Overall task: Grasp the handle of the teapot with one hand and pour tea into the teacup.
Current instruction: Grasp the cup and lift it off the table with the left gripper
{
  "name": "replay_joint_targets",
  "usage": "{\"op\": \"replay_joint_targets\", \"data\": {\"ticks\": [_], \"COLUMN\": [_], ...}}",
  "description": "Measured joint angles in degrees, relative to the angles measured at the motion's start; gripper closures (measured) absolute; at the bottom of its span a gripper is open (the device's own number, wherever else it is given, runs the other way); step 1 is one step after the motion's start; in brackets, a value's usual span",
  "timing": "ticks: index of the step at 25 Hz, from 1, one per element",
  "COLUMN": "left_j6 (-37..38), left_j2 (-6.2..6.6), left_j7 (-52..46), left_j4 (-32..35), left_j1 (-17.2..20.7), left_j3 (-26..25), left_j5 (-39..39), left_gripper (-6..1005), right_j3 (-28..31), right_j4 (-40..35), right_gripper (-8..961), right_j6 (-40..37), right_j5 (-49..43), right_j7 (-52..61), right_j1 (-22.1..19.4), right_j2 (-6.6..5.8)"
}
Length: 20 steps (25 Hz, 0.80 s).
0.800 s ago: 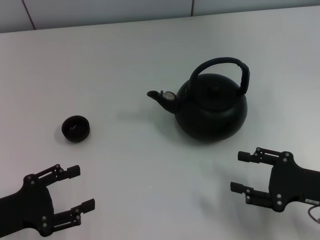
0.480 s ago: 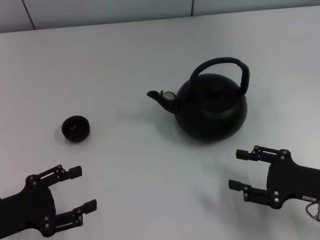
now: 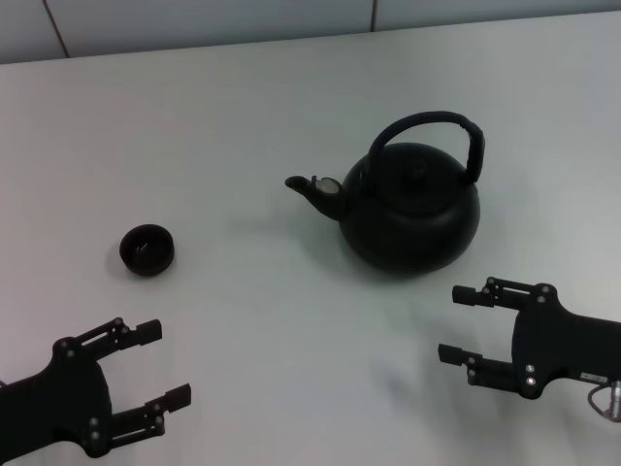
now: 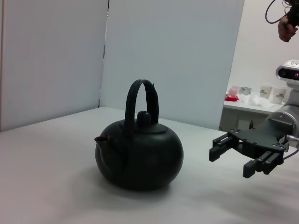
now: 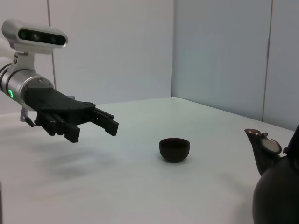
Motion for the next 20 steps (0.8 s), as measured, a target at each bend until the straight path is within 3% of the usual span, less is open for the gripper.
{"op": "replay_joint_targets", "data": {"ticks": [6, 11, 13, 14, 20], "left_j6": [-0.1, -3.6, -3.6, -5.5, -6.0], "left_j2": [-0.39, -0.33, -0.33, -0.24, -0.35], "left_j7": [0.4, 2.7, 2.7, 4.9, 6.2], "left_j4": [-0.2, -2.5, -2.5, -4.4, -5.6], "left_j1": [-0.2, -0.1, -0.1, -0.3, -0.8], "left_j3": [-0.1, -1.8, -1.8, -4.4, -6.2], "left_j5": [-2.8, -13.6, -13.6, -17.2, -18.7], "left_gripper": [201, 202, 202, 202, 201], "right_j3": [0.3, 0.5, 0.5, 0.5, 0.5], "right_j4": [-0.1, -0.2, -0.2, -0.2, -0.2], "right_gripper": [282, 283, 283, 283, 283], "right_j6": [0.0, 0.0, 0.0, 0.0, -0.1], "right_j5": [0.0, 0.2, 0.3, 0.3, 0.4], "right_j7": [0.0, -0.1, -0.1, -0.1, -0.3], "right_j1": [0.0, 0.0, 0.0, 0.0, 0.1], "right_j2": [-0.02, -0.02, -0.02, -0.02, 0.03]}}
